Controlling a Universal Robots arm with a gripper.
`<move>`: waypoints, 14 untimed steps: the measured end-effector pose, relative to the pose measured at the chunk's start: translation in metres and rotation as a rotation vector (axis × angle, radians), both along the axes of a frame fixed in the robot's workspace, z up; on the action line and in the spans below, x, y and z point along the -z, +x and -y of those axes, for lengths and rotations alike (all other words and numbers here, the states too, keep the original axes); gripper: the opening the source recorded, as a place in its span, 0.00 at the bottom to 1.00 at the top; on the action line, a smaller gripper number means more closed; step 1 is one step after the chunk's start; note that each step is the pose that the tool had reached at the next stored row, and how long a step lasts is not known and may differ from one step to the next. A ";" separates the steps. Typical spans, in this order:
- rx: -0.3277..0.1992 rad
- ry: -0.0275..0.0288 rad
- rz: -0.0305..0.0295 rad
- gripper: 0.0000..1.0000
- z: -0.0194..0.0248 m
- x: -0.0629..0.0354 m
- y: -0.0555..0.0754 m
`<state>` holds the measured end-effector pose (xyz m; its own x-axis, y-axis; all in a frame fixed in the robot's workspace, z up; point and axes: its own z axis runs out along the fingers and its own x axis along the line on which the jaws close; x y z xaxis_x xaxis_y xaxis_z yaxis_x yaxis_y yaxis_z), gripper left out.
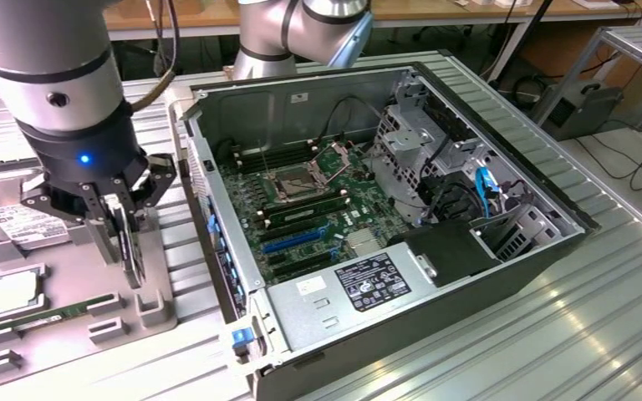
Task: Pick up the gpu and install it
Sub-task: 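Pick up the gpu and move the gpu toward the slot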
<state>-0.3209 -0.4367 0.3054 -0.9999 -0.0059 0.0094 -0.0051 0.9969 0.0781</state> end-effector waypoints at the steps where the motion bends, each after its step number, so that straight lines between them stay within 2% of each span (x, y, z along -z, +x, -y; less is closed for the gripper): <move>1: -0.005 0.0019 0.0002 0.26 0.0002 -0.0043 0.000; 10: -0.050 0.0144 0.0009 0.26 0.0063 -0.0480 0.001; 12: -0.058 0.0178 0.0011 0.26 0.0076 -0.0545 0.002; 14: -0.066 0.0254 0.0018 0.26 0.0094 -0.0606 0.003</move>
<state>-0.3180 -0.4461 0.3661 -0.9974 -0.0720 0.0066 -0.0709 0.9921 0.1034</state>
